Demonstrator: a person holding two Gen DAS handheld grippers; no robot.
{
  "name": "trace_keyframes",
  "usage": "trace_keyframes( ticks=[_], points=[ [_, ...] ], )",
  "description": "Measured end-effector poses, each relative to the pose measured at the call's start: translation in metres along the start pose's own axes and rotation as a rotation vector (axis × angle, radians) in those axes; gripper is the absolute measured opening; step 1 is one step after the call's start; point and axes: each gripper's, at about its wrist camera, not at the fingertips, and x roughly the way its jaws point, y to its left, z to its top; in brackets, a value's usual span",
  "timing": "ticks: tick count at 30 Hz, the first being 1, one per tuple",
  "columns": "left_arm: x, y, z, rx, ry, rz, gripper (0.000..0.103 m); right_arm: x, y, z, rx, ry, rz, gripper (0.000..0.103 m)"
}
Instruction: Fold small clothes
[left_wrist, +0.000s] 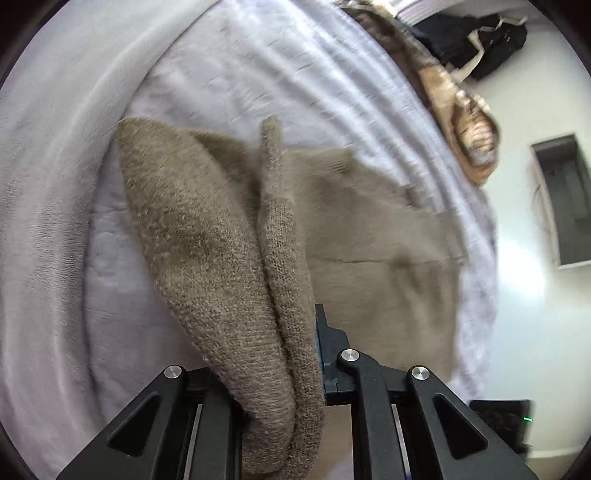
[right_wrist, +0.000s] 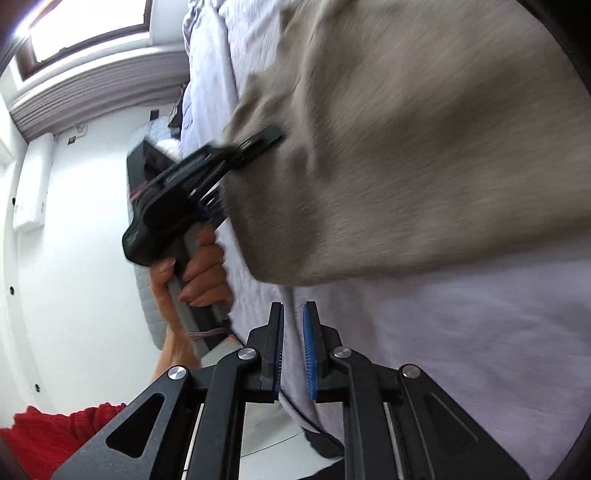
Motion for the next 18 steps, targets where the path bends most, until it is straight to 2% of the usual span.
trace_keyframes(
  ticks=[3, 5, 12, 15, 18],
  points=[
    [-0.007, -0.032, 0.002, 0.026, -0.018, -0.008, 0.016, -0.037, -0.016, 0.010, 0.024, -0.076, -0.019, 0.013],
    [-0.010, -0.064, 0.003, 0.078, -0.026, 0.003, 0.016, -0.065, -0.030, 0.018, 0.052, -0.139, -0.034, 0.013],
    [0.015, -0.174, 0.009, 0.219, 0.000, -0.041, 0.016, -0.135, -0.056, 0.042, 0.079, -0.274, -0.021, 0.013],
    [0.049, -0.225, 0.009, 0.305, 0.008, 0.020, 0.016, -0.159, -0.066, 0.053, 0.082, -0.319, -0.011, 0.013],
    [0.100, -0.262, -0.002, 0.415, 0.050, 0.124, 0.016, -0.176, -0.079, 0.062, 0.098, -0.354, 0.004, 0.013]
  ],
)
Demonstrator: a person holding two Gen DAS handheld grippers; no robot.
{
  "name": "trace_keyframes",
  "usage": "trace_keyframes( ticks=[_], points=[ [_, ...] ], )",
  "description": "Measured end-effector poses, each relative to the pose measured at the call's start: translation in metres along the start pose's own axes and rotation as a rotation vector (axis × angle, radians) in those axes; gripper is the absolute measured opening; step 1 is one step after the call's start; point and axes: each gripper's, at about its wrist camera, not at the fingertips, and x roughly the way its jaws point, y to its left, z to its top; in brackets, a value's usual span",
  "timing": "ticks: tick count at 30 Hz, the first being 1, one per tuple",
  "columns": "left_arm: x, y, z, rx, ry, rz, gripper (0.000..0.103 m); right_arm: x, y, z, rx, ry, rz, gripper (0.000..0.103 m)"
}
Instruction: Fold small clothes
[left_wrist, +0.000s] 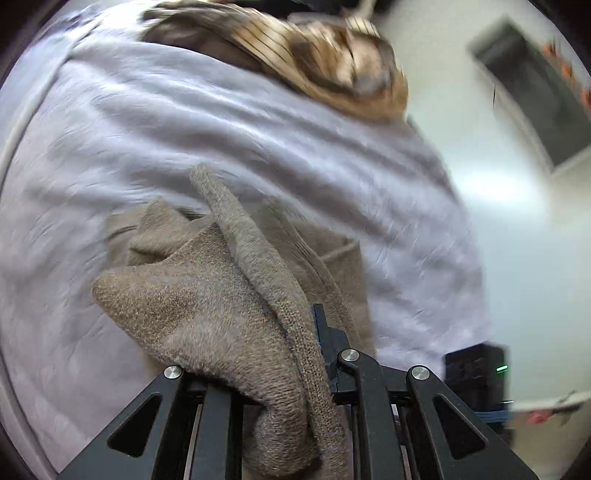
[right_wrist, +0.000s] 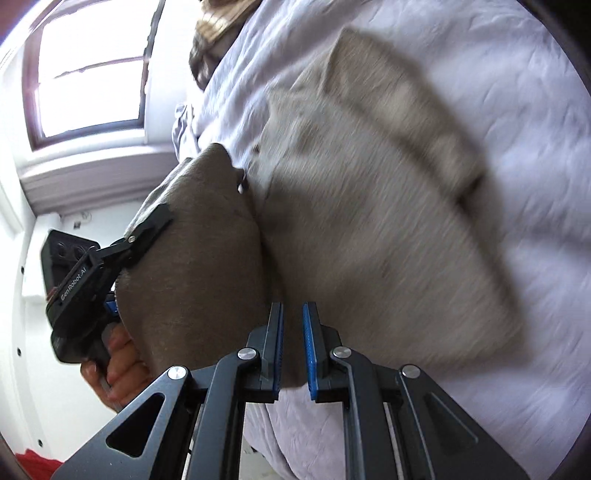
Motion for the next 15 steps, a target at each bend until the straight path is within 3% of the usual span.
trace_keyframes(
  ticks=[3, 6, 7, 8, 9, 10, 15],
  points=[
    [0.051, -0.031, -0.004, 0.096, 0.081, 0.130, 0.016, -0.003, -0.019, 0.014, 0.034, -0.014, 0.018, 0.013],
    [0.067, -0.047, -0.013, 0.175, 0.089, 0.218, 0.019, 0.003, -0.039, 0.024, 0.086, -0.005, 0.047, 0.013],
    [0.067, -0.051, -0.014, 0.189, 0.088, 0.219, 0.031, 0.008, -0.043, 0.024, 0.106, -0.002, 0.067, 0.013],
    [0.064, -0.054, -0.014, 0.195, 0.083, 0.183, 0.039, 0.008, -0.049, 0.026, 0.124, -0.001, 0.091, 0.013],
    [0.059, -0.056, -0.014, 0.191, 0.072, 0.150, 0.053, 0.008, -0.056, 0.027, 0.133, 0.000, 0.106, 0.013],
    [0.053, -0.059, -0.013, 0.191, 0.053, 0.124, 0.059, 0.008, -0.060, 0.028, 0.143, 0.000, 0.120, 0.013],
    [0.032, -0.087, -0.005, 0.277, -0.035, 0.089, 0.059, 0.006, -0.074, 0.028, 0.165, 0.007, 0.144, 0.013]
  ],
)
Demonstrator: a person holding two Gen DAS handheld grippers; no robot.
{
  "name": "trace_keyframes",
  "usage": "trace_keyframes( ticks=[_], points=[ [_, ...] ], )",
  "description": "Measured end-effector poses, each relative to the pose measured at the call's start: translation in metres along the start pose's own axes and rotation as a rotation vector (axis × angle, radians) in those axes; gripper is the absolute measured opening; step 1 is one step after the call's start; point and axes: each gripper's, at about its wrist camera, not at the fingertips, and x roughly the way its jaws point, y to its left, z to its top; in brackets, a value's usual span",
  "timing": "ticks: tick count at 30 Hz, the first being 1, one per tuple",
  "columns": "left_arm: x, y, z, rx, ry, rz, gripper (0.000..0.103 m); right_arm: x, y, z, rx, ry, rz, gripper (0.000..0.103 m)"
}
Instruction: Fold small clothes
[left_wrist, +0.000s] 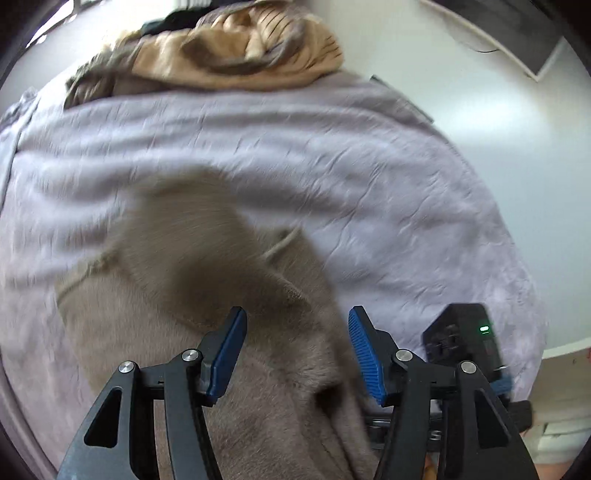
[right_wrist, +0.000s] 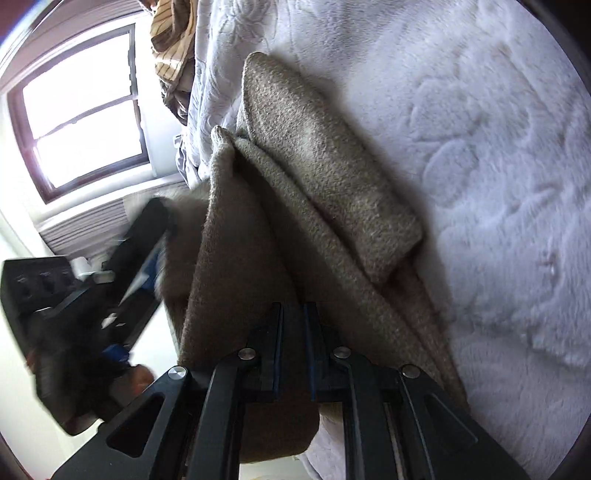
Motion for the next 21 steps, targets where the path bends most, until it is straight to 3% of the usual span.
trace_keyframes(
  ticks=[3, 6, 8, 9, 11, 13, 14, 15, 18, 20, 21],
  points=[
    [-0.015, 0.010, 0.003, -0.040, -0.060, 0.017, 0.059, -0.005, 0.000, 0.001, 0.018, -0.017, 0.035, 0.013],
    [-0.028, 0.044, -0.010, -0.143, -0.091, 0.089, 0.059, -0.019, -0.012, 0.004, 0.082, -0.063, 0.121, 0.017],
    [-0.032, 0.073, -0.025, -0.217, -0.080, 0.171, 0.074, -0.027, -0.027, 0.005, 0.163, -0.094, 0.218, 0.030],
    [-0.033, 0.085, -0.032, -0.243, -0.079, 0.202, 0.089, -0.030, -0.032, 0.006, 0.185, -0.104, 0.256, 0.036],
    [-0.035, 0.113, -0.052, -0.300, -0.077, 0.275, 0.089, -0.030, -0.032, 0.009, 0.199, -0.106, 0.327, 0.045],
    [-0.030, 0.131, -0.066, -0.335, -0.038, 0.315, 0.089, -0.029, -0.027, 0.014, 0.189, -0.086, 0.395, 0.066],
    [-0.027, 0.142, -0.074, -0.362, -0.021, 0.334, 0.089, -0.028, -0.023, 0.017, 0.179, -0.075, 0.396, 0.067],
    [-0.025, 0.148, -0.080, -0.378, -0.012, 0.341, 0.089, -0.023, -0.016, 0.022, 0.161, -0.063, 0.382, 0.067],
    [-0.017, 0.158, -0.091, -0.400, 0.017, 0.361, 0.089, -0.007, 0.009, 0.042, 0.051, -0.002, 0.217, 0.066],
    [-0.015, 0.160, -0.092, -0.404, 0.007, 0.361, 0.089, 0.008, 0.033, 0.052, -0.067, 0.061, 0.065, 0.046],
    [-0.015, 0.159, -0.091, -0.402, 0.006, 0.366, 0.089, 0.014, 0.045, 0.053, -0.142, 0.079, -0.014, 0.018]
  ],
)
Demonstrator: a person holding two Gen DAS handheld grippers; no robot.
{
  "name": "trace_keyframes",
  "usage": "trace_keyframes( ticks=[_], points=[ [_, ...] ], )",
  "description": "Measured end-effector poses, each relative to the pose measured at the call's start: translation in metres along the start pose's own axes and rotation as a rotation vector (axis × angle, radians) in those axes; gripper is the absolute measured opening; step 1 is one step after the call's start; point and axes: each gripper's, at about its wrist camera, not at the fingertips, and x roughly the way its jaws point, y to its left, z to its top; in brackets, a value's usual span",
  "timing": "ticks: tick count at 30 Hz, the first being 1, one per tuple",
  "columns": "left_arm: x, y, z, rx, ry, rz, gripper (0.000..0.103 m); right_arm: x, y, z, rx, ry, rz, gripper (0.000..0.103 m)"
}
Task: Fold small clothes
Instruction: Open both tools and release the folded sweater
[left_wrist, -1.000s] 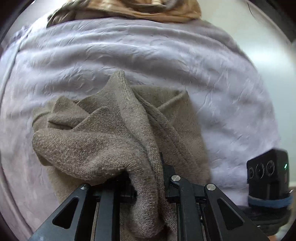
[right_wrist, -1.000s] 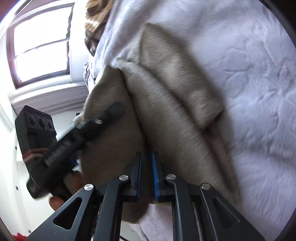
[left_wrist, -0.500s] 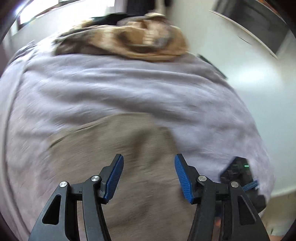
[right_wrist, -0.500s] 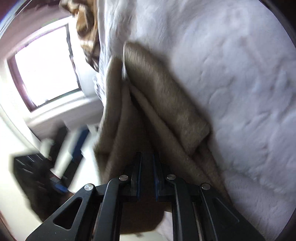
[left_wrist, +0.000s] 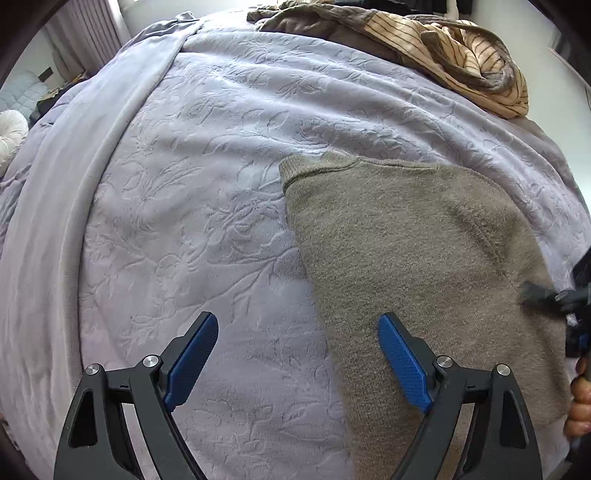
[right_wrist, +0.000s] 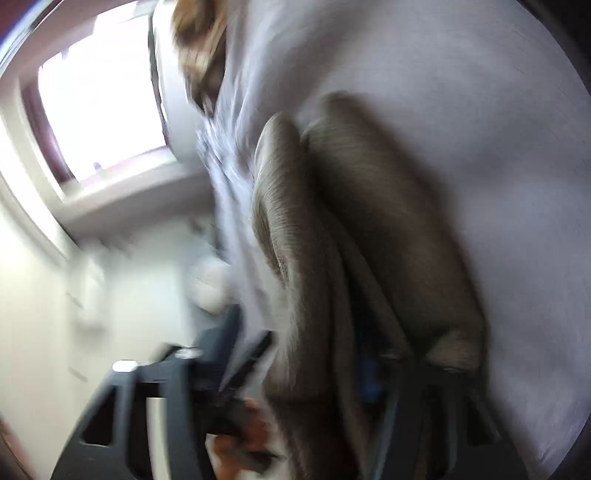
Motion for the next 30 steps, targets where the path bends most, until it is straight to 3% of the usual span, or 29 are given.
trace_keyframes(
  ticks=[2, 6, 9, 14, 18, 20, 24, 30],
  points=[
    [-0.003, -0.002, 0.003, 0.007, -0.011, -0.005, 0.089, 0.010, 0.035, 0.003, -0.191, 0.019, -0.207, 0.017],
    [-0.010, -0.008, 0.004, 0.046, -0.029, -0.047, 0.089, -0.008, 0.075, -0.016, -0.367, -0.036, -0.228, 0.017],
    [-0.002, -0.015, 0.001, 0.080, -0.014, -0.048, 0.089, -0.020, 0.066, -0.018, -0.344, -0.087, -0.259, 0.017],
    [0.010, -0.018, -0.003, 0.068, 0.011, -0.061, 0.090, -0.006, 0.019, -0.008, -0.250, -0.036, -0.363, 0.017],
    [0.002, -0.016, -0.005, 0.103, 0.021, -0.048, 0.090, -0.009, 0.024, -0.007, -0.229, -0.074, -0.415, 0.027],
    [-0.006, -0.015, -0.007, 0.123, 0.025, -0.040, 0.089, -0.022, 0.031, -0.013, -0.227, -0.114, -0.505, 0.026],
    [-0.023, -0.013, -0.019, 0.122, 0.040, -0.080, 0.089, -0.043, 0.041, -0.025, -0.238, -0.161, -0.570, 0.027],
    [-0.030, -0.032, -0.049, 0.141, 0.096, -0.124, 0.089, -0.058, 0.082, -0.068, -0.394, -0.132, -0.598, 0.026]
  ],
)
